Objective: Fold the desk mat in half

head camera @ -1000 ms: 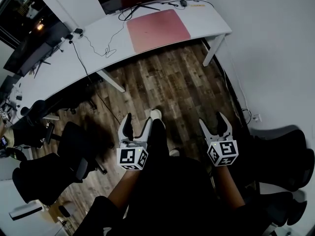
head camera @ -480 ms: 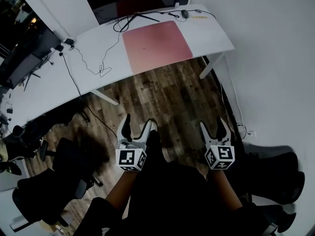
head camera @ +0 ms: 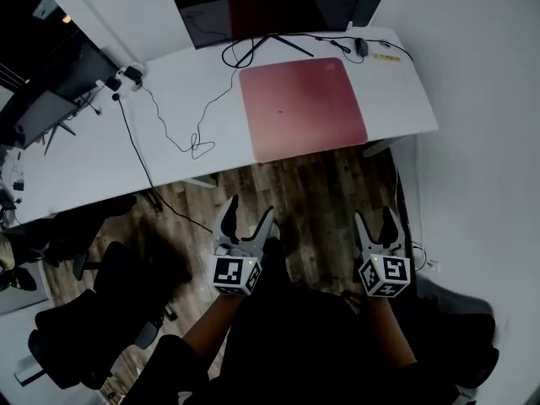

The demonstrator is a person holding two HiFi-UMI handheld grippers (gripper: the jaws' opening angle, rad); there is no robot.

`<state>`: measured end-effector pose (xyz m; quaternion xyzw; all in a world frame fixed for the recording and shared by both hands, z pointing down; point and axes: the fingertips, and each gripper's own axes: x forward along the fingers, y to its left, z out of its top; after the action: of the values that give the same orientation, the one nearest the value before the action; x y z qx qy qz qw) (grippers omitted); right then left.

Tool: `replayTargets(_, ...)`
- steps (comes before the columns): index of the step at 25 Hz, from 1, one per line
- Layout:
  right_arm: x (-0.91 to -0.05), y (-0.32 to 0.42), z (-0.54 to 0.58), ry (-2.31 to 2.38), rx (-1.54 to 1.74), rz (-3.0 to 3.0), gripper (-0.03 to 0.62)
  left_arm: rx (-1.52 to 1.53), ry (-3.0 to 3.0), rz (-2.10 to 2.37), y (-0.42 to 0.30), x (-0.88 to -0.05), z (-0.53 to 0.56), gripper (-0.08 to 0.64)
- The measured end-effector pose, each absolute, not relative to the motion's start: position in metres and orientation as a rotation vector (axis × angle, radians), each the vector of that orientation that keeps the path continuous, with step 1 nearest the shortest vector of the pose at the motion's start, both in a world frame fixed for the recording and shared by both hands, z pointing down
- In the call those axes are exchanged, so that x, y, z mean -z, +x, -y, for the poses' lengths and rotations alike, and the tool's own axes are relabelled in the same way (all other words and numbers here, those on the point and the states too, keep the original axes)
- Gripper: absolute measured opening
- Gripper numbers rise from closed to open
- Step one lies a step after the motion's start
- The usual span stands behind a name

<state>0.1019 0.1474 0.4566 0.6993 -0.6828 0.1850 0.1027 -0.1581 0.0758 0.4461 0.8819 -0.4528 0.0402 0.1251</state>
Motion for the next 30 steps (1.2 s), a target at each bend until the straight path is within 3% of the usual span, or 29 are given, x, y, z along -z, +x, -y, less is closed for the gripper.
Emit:
replayTargets(14, -0.464, 0.057, -0.001, 1.922, -0.577, 2.093, 0.321, -0.031, 2.441, 1.344, -0.190, -0.435, 0.038, 0.327)
replayTargets(30, -0.477, 0.119, 0.052, 1.859, -0.645, 2.179, 0.321, -0.143, 2.411, 1.494, -0.155, -0.461, 0.071, 0.327)
